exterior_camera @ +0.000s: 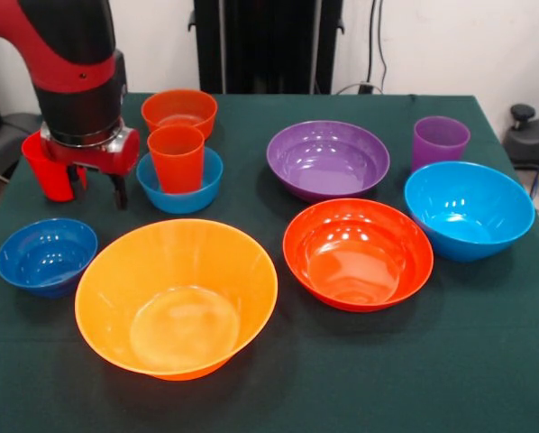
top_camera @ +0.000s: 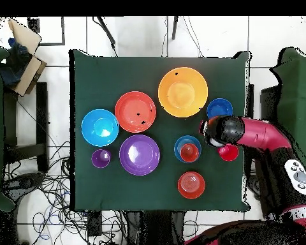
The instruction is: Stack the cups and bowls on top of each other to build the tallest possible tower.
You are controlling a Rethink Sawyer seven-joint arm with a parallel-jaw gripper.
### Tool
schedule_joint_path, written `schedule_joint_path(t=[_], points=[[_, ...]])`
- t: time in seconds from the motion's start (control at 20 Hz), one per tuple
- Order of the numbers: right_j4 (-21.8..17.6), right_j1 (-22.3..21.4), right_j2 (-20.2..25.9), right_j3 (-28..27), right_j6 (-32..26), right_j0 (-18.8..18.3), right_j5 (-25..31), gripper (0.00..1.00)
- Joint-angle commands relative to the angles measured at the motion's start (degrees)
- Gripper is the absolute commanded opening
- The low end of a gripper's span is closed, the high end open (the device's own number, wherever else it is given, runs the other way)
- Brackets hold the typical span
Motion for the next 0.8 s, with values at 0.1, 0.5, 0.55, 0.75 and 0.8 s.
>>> schedule_joint_path(t=[0.1,0.5,0.55,0.75,0.8], points=[[-6.0,4.0,9.4,-4.5,-23.3,-1.2,0.5,1.00],[-7.7,5.7,13.1,-5.5,-27.5,-2.4,1.4,1.00],[-7.6,5.9,13.2,-5.6,-27.6,-2.5,1.6,1.00],[-7.9,6.9,13.9,-6.1,-28.0,-2.8,1.6,1.00],[-8.0,7.4,14.0,-6.5,-28.0,-2.7,1.6,1.00]])
